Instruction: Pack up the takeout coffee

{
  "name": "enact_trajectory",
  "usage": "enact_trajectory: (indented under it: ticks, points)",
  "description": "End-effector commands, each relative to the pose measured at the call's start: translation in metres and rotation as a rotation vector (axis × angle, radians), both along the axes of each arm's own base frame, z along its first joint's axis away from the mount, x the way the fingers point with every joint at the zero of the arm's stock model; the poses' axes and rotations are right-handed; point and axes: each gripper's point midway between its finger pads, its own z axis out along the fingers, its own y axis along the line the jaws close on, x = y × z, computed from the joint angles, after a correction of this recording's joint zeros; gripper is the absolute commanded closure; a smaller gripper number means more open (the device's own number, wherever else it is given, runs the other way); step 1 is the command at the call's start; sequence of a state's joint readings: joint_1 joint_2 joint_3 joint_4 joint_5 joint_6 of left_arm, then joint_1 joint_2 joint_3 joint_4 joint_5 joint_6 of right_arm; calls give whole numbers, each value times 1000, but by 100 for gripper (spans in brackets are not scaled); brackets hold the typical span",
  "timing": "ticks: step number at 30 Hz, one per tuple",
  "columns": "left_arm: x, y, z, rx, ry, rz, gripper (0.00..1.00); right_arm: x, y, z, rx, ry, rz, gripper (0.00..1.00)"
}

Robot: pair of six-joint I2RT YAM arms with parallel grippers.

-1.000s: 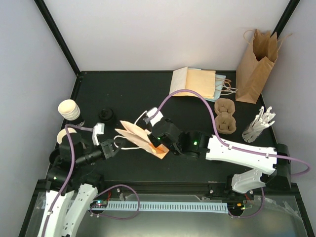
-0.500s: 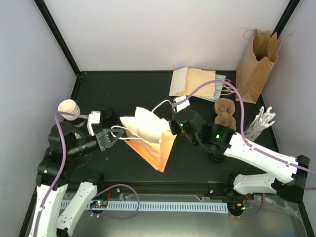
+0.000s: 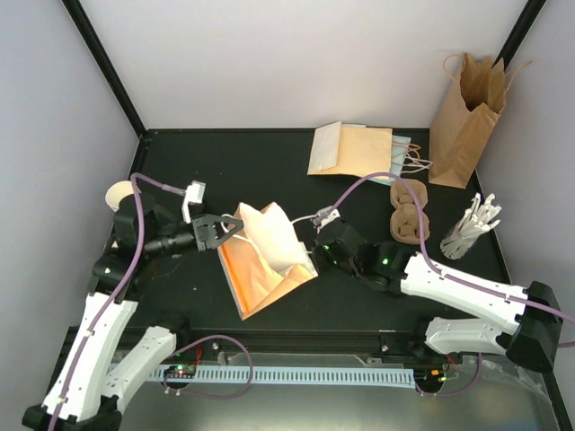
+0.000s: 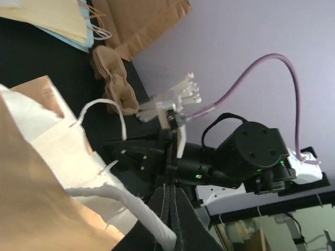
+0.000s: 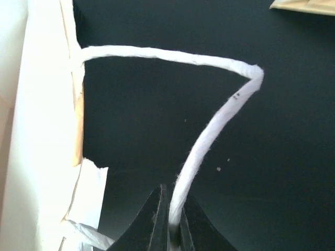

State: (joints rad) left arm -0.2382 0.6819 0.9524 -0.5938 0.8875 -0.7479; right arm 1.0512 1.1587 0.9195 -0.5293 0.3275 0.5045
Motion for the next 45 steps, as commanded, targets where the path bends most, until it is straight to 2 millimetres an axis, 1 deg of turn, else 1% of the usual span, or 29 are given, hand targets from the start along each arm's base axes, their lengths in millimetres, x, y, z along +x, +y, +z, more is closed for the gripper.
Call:
enact_trajectory:
  ticks: [1,4,6,8,9,11,14,17,18,19,20,23,28,30,31,33,35,37,38,40,42,45]
  points:
    - [8,-20,9,-6,-45,-62,98,-10,5,-8,77,52,22,91]
    - [12,-38,-6,59,-15,-104,99,-13,2,-17,73,68,24,91]
    - [15,-48,-21,123,22,-127,98,-15,-2,-24,60,72,23,90]
    - [17,-50,-38,204,75,-133,98,-17,-7,-29,51,68,23,89]
    - [20,-51,-40,235,77,-137,98,-18,-9,-32,44,67,23,87]
    - [23,-51,-49,287,116,-145,99,-19,-14,-37,32,62,22,81]
    - [24,-57,-53,313,143,-174,98,-20,-22,-39,15,54,15,79]
    - [22,-65,-48,307,133,-199,98,-21,-27,-32,11,34,17,78]
    - [22,-67,-44,302,124,-203,99,-21,-28,-27,16,21,21,78]
    - [22,-69,-40,296,114,-207,98,-21,-30,-21,20,12,24,73]
    - [22,-70,-37,291,106,-210,99,-22,-30,-15,29,1,30,70]
    - [23,-73,-28,281,87,-216,98,-23,-31,7,59,-32,47,69]
    - [26,-78,-18,279,68,-225,98,-25,-36,43,80,-85,66,68]
    - [27,-79,-15,274,61,-225,98,-25,-39,59,84,-107,68,67]
    - [27,-80,-13,271,56,-227,98,-25,-41,71,91,-123,69,67]
    - [28,-81,-9,266,48,-225,98,-25,-46,84,84,-144,65,59]
    - [29,-81,-6,261,37,-224,98,-25,-52,104,96,-177,61,58]
    - [29,-82,-6,261,36,-226,98,-26,-57,118,103,-202,55,57]
    - [29,-82,-7,263,39,-228,99,-27,-60,123,104,-210,55,51]
    - [29,-83,-9,265,43,-232,99,-29,-64,133,117,-227,58,45]
    - [28,-84,-8,262,44,-239,99,-31,-66,146,140,-246,65,42]
    - [26,-84,-5,253,35,-242,99,-36,-59,164,179,-265,113,42]
